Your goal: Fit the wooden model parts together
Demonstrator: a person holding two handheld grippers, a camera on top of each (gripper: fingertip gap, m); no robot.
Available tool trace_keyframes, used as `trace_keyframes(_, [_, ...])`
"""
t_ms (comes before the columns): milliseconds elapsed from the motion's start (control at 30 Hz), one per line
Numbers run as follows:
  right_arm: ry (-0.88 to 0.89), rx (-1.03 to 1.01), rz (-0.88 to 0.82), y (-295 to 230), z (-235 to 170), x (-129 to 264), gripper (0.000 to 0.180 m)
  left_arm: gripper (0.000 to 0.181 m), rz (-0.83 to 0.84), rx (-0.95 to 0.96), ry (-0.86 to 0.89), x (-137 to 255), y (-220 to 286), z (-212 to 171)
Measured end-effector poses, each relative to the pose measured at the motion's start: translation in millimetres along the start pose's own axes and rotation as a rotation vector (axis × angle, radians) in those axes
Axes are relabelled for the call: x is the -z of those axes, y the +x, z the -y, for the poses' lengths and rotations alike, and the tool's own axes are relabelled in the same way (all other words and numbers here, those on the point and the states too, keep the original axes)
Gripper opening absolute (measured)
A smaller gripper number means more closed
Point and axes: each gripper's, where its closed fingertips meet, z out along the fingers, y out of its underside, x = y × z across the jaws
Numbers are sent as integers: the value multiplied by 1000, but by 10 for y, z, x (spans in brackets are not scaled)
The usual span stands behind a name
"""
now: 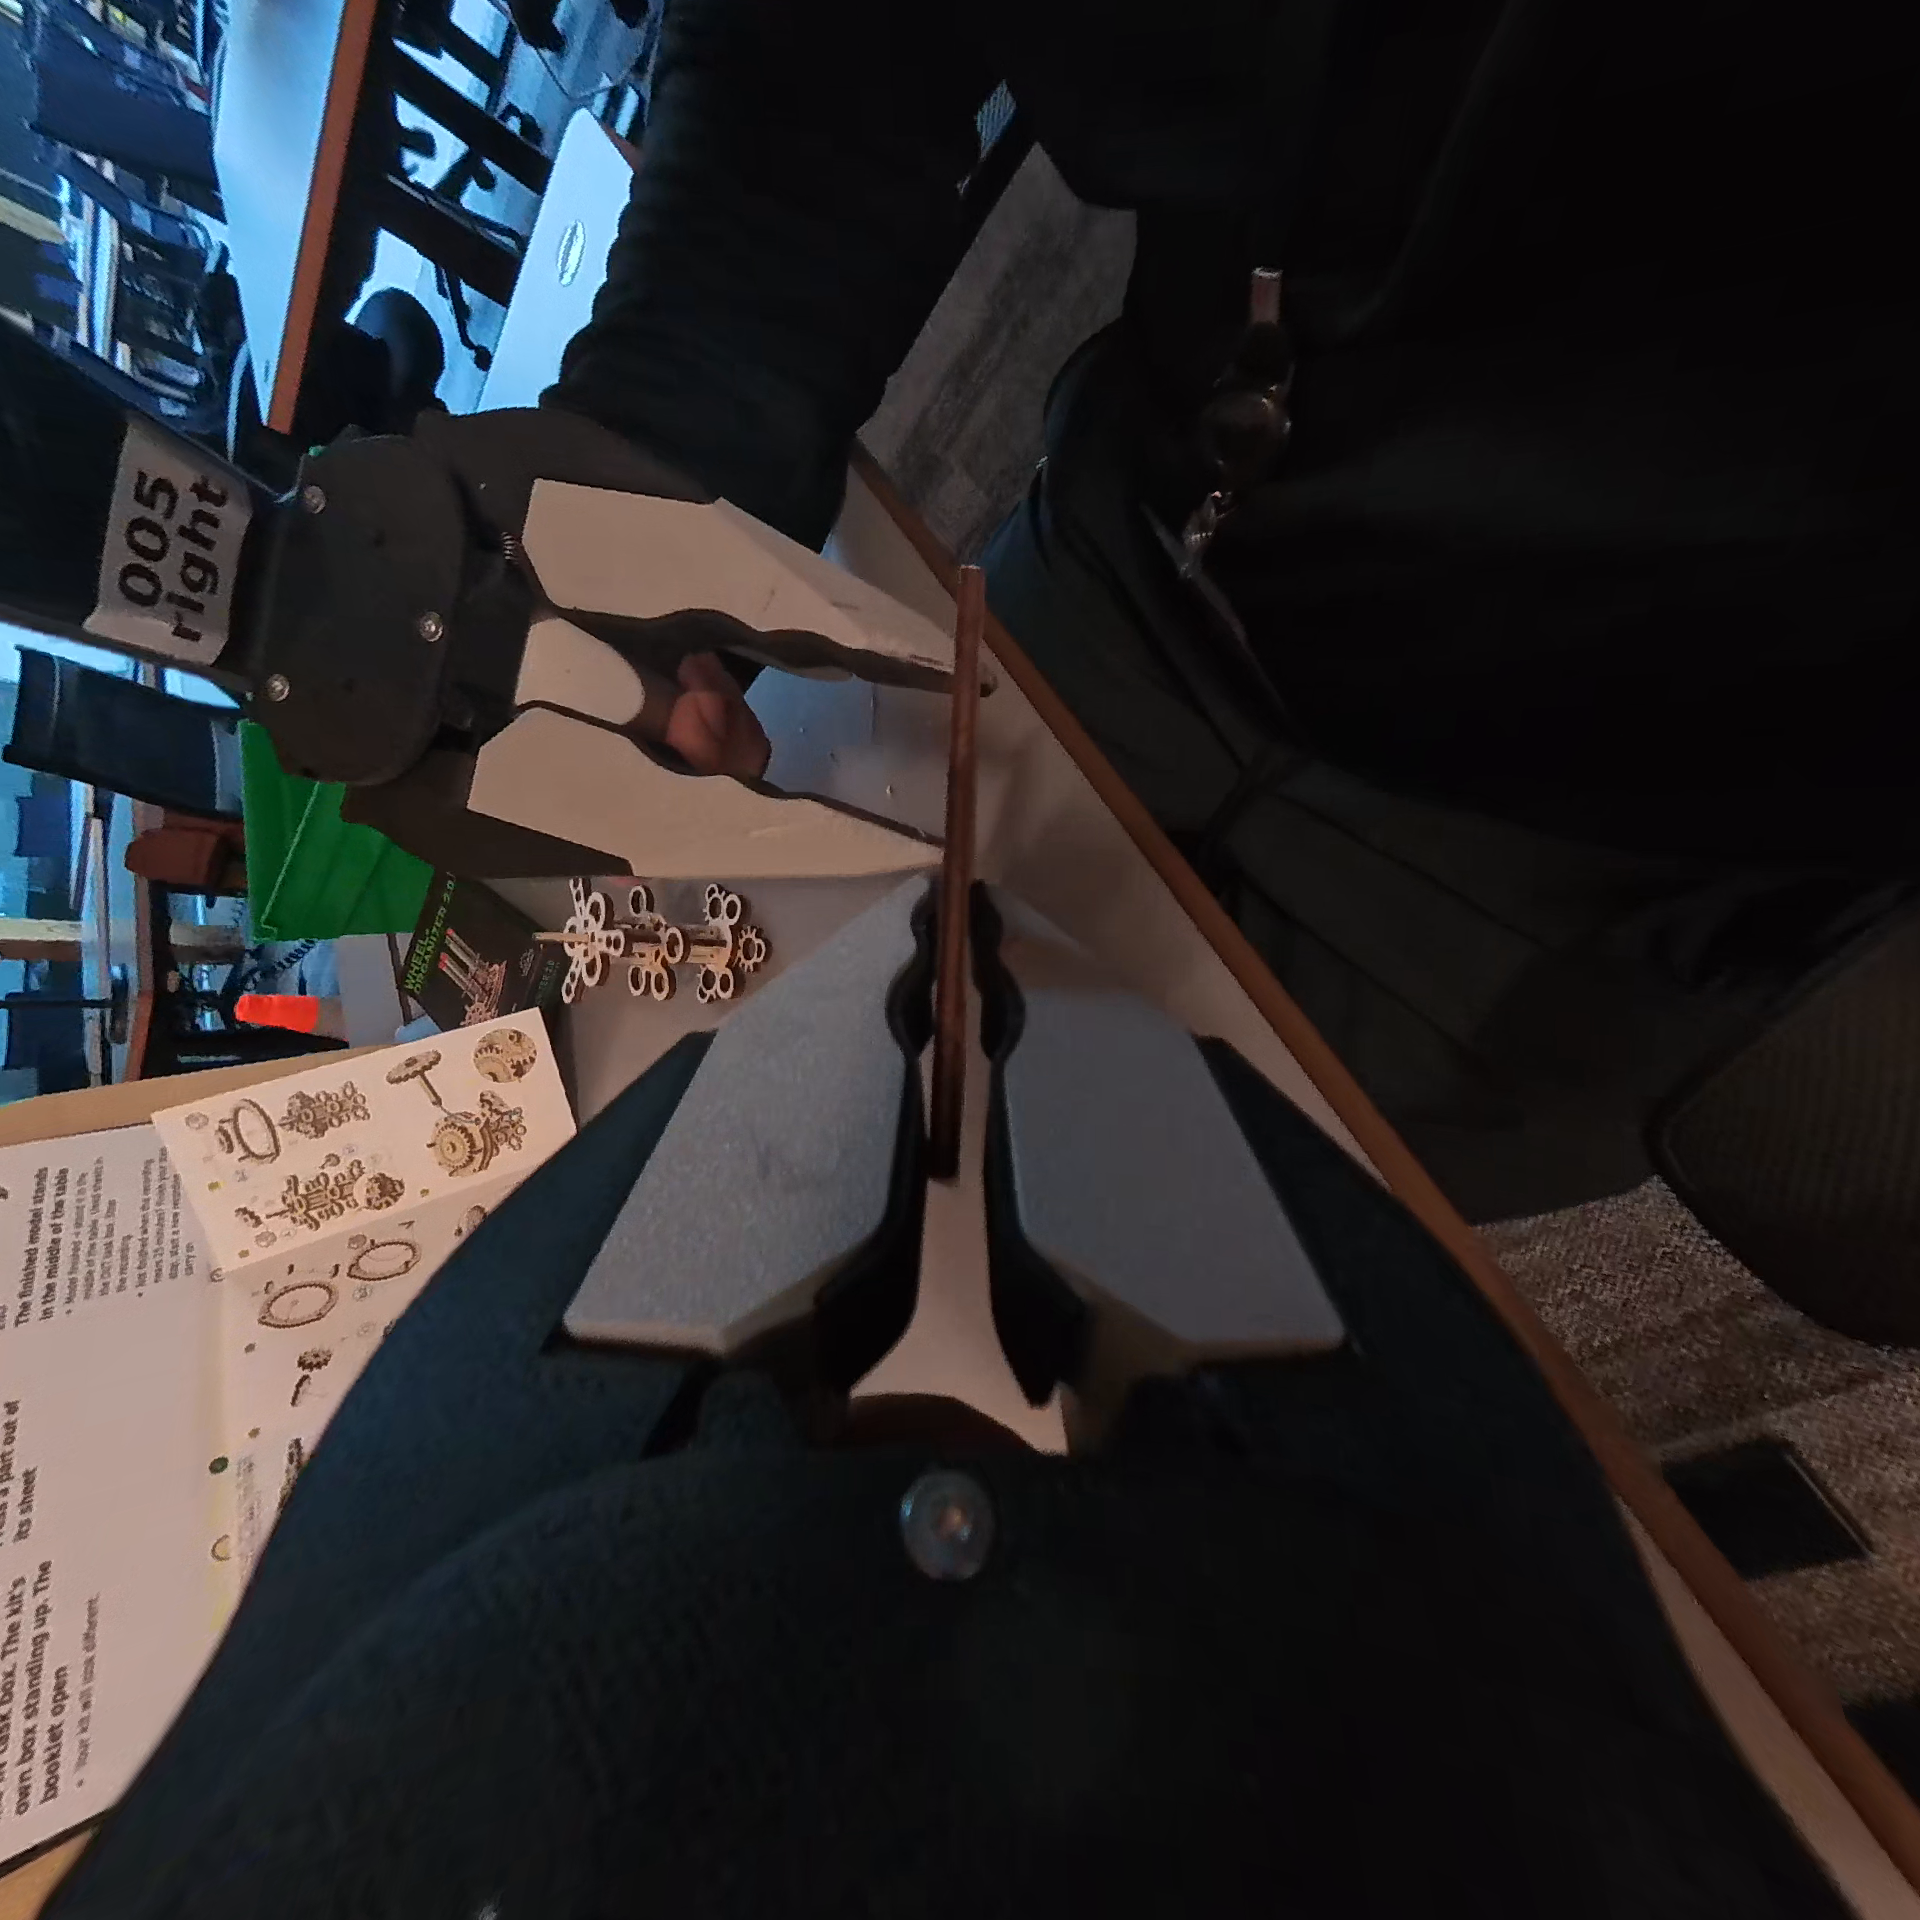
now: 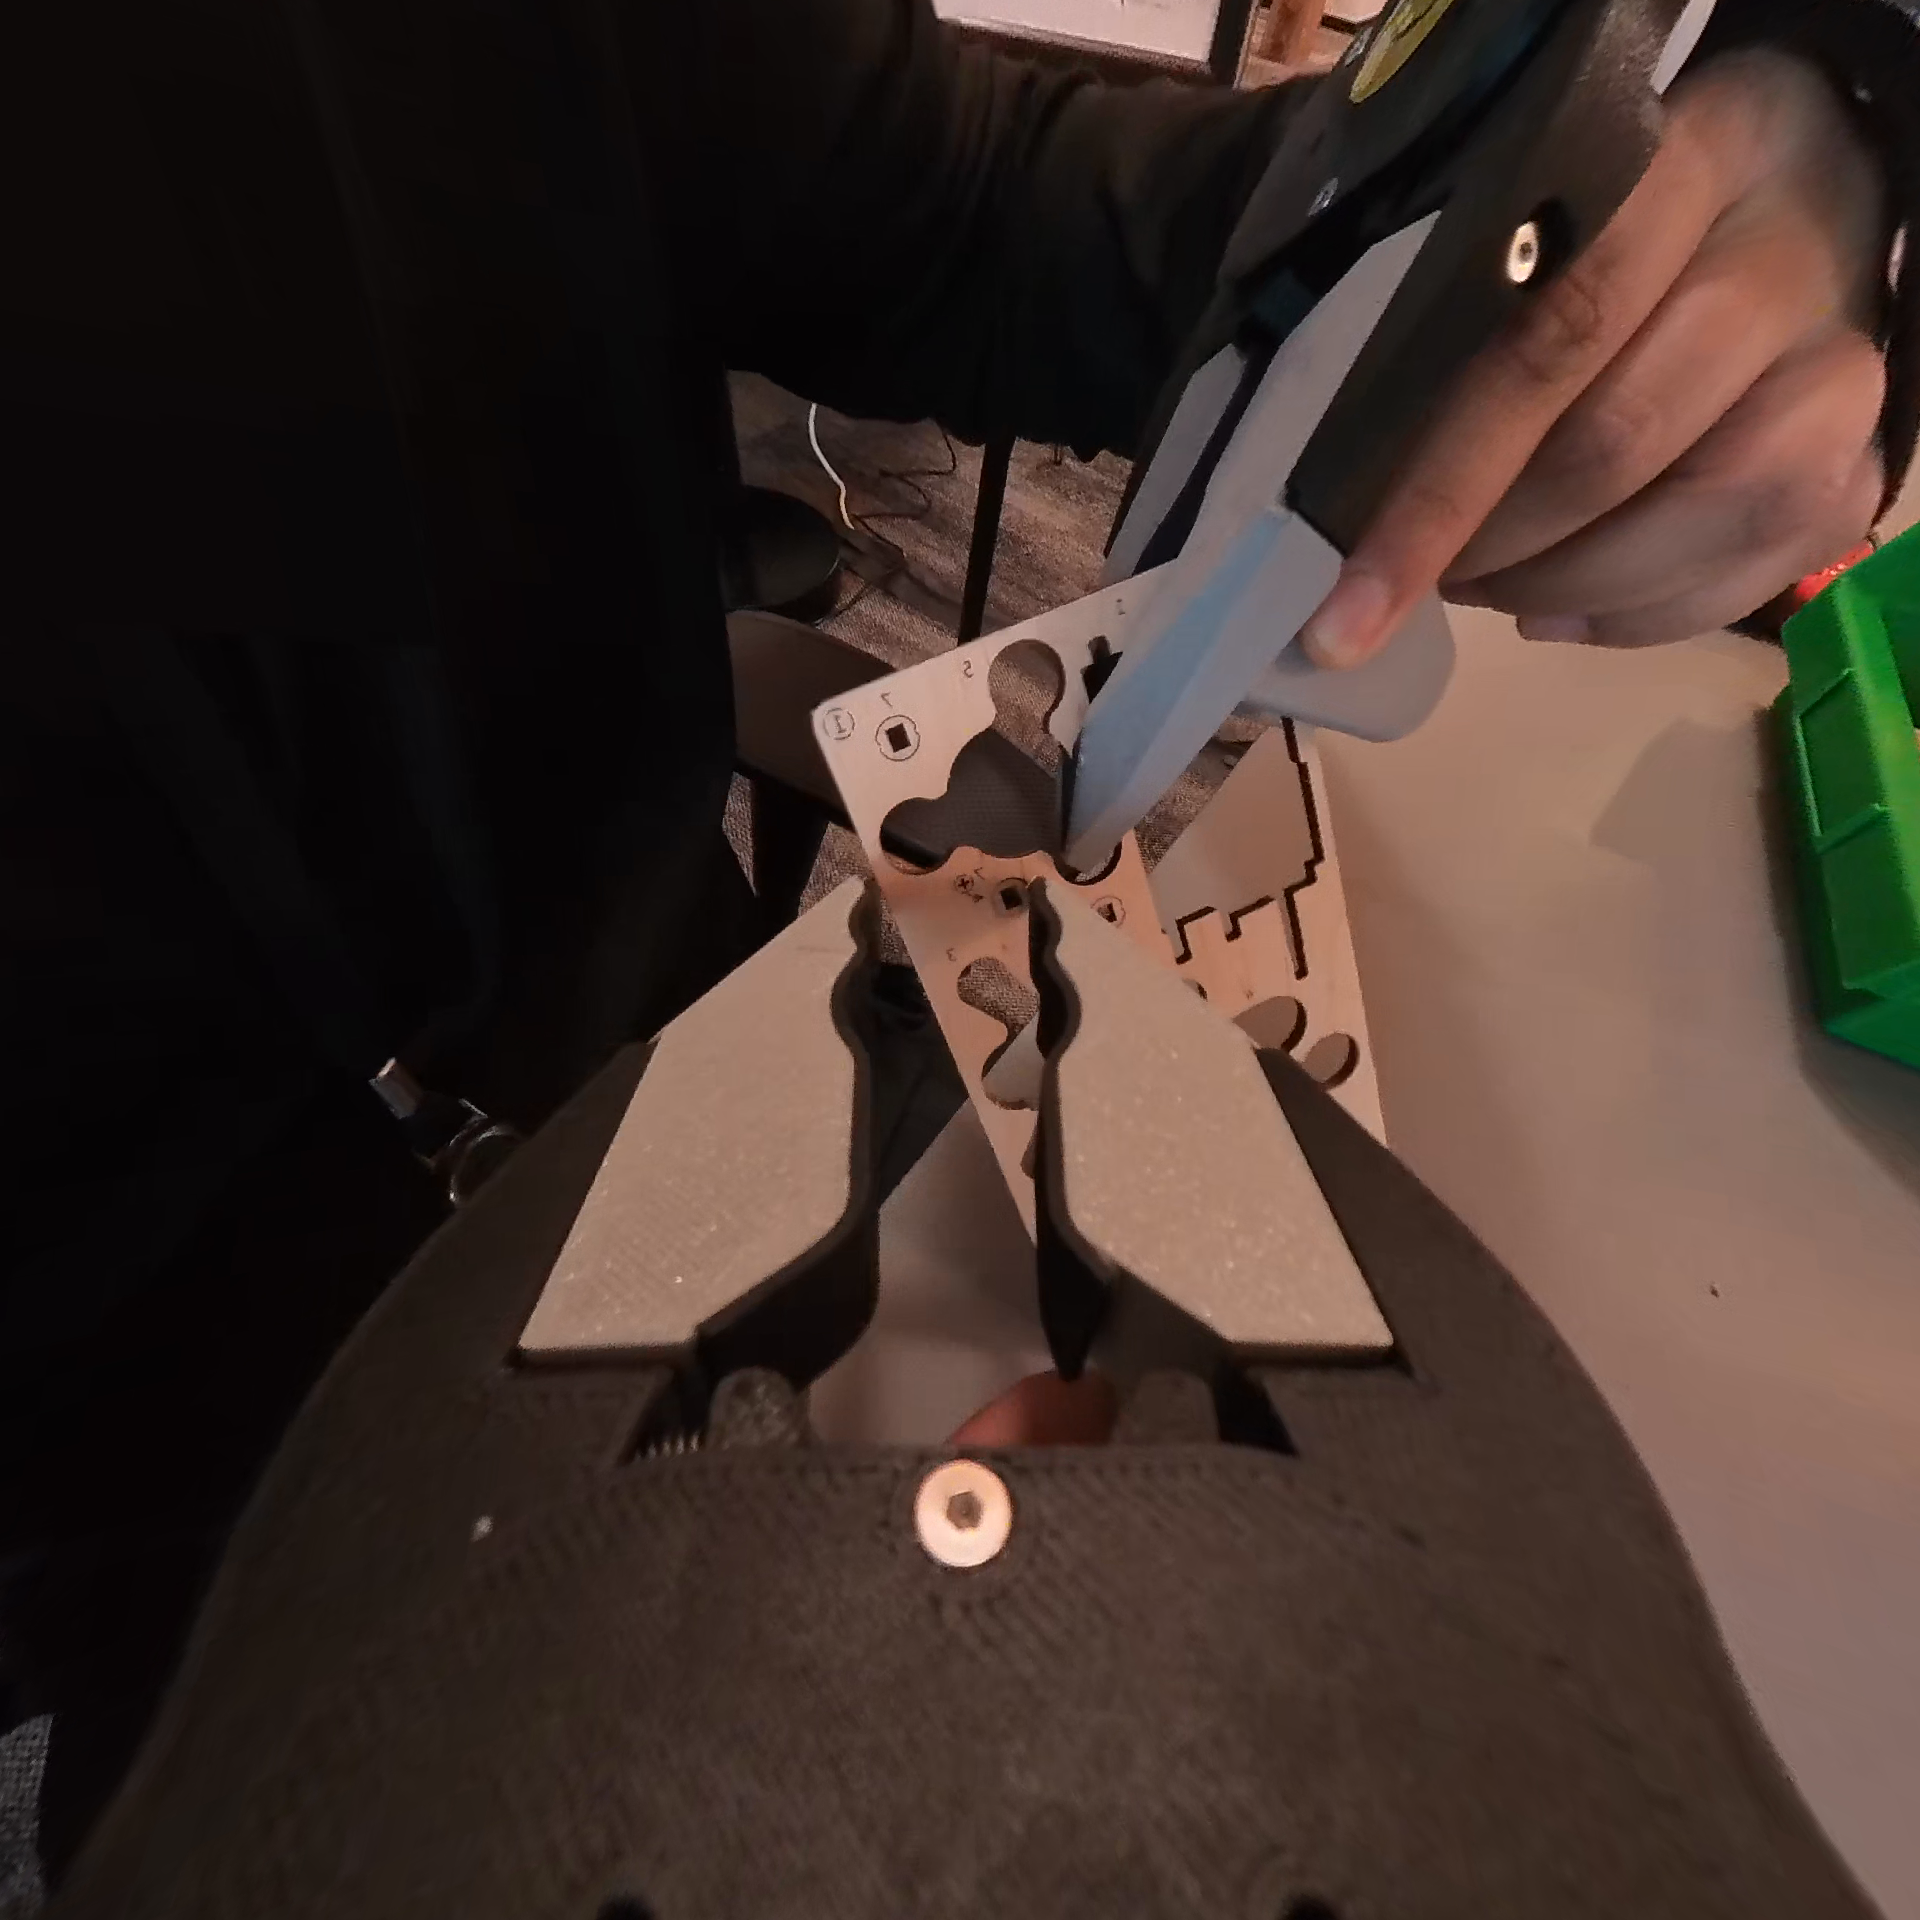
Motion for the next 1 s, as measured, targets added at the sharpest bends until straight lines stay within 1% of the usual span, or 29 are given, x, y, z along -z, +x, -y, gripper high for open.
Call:
trace_keyframes(200, [-15, 56, -94, 61, -11, -8, 23, 0, 16, 32, 2, 31, 4, -80])
trace_keyframes(233, [-7, 65, -106, 59, 5, 13, 9, 0, 11, 41, -23, 35, 19, -129])
trace_keyframes(300, [23, 72, -140, 79, 49, 55, 6, 0, 46, 63, -15, 67, -16, -157])
trace_keyframes(367, [26, 36, -129, 86, 44, 50, 2, 0, 62, 69, 6, 83, -32, -145])
trace_keyframes(400, [18, 17, -136, 118, 23, 46, 11, 0, 65, 57, -7, 72, -30, -154])
trace_keyframes(433, [10, 0, -140, 145, -2, 45, 27, 0, 59, 45, -14, 57, -20, -145])
trace_keyframes(467, [10, -15, -127, 146, -18, 44, 34, 0, 52, 34, -14, 46, -12, -122])
trace_keyframes(600, [27, -90, -12, 55, -36, 10, 35, 0, 42, -4, -8, 30, -23, -26])
trace_keyframes(700, [81, -130, 37, 34, 20, 31, 34, 0, 48, -17, -18, -8, -26, -21])
trace_keyframes(867, [90, -123, 24, 42, 5, 51, 25, 0, 86, -11, -19, -13, -41, -66])
trace_keyframes(1000, [105, -127, 45, 30, 28, 58, 24, 1, 102, -15, -13, -8, -46, -45])
